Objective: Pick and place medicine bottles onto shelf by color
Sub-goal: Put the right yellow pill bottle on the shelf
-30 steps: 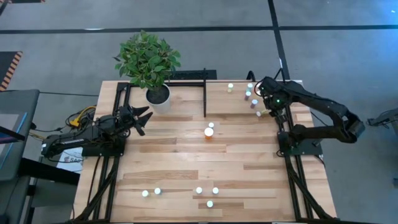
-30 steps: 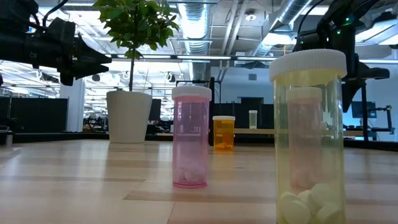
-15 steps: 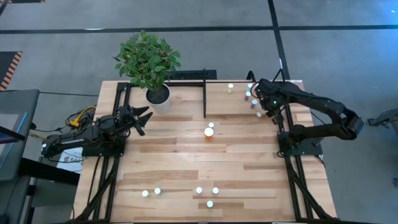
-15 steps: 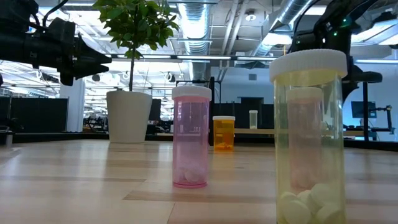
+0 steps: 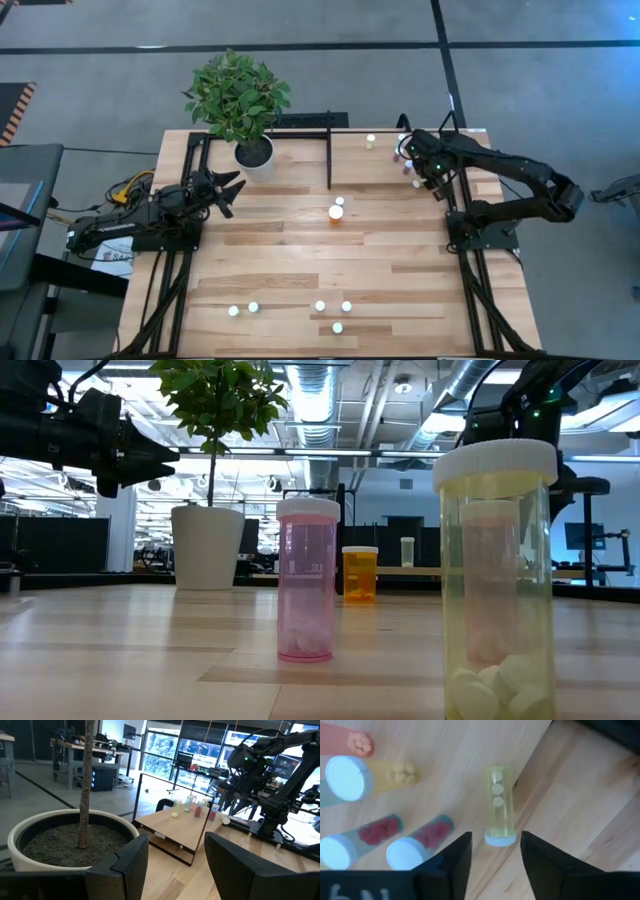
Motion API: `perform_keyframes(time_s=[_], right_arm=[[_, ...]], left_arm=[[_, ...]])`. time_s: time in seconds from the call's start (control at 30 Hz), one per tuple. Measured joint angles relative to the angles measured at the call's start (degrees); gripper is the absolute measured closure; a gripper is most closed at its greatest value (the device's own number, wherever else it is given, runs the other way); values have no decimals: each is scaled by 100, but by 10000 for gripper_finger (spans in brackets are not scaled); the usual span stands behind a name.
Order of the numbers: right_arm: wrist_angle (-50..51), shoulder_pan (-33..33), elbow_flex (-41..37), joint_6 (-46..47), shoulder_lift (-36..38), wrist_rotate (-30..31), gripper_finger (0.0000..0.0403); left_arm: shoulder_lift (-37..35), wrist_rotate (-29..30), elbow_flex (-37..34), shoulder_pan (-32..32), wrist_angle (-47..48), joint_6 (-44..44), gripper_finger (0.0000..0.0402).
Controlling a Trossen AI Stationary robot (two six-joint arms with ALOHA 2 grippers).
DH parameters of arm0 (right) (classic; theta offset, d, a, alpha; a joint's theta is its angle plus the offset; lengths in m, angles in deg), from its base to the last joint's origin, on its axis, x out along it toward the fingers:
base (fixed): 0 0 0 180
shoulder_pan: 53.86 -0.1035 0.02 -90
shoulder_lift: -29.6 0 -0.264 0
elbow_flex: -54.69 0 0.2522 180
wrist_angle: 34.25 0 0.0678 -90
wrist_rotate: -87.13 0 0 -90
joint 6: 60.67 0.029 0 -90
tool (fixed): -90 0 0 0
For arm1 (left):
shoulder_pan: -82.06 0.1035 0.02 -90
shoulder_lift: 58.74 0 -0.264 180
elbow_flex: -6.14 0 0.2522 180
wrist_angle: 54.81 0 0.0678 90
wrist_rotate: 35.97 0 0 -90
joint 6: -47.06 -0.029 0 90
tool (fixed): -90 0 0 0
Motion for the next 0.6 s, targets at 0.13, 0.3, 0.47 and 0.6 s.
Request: perform_keyframes(time_s=[0.13, 0.3, 0.47, 0.6], right_arm=[[35, 0, 0, -5, 0, 34, 180], [118, -46, 0, -22, 0, 37, 150], [137, -276, 0, 30, 0, 258, 143], [172, -453, 0, 179, 0, 472, 142]], left_arm=[[0, 0, 0, 0, 0, 0, 220], [0, -2, 0, 0, 0, -2, 220], [0, -2, 0, 0, 0, 0, 220], [0, -4, 0, 2, 0, 0, 220]])
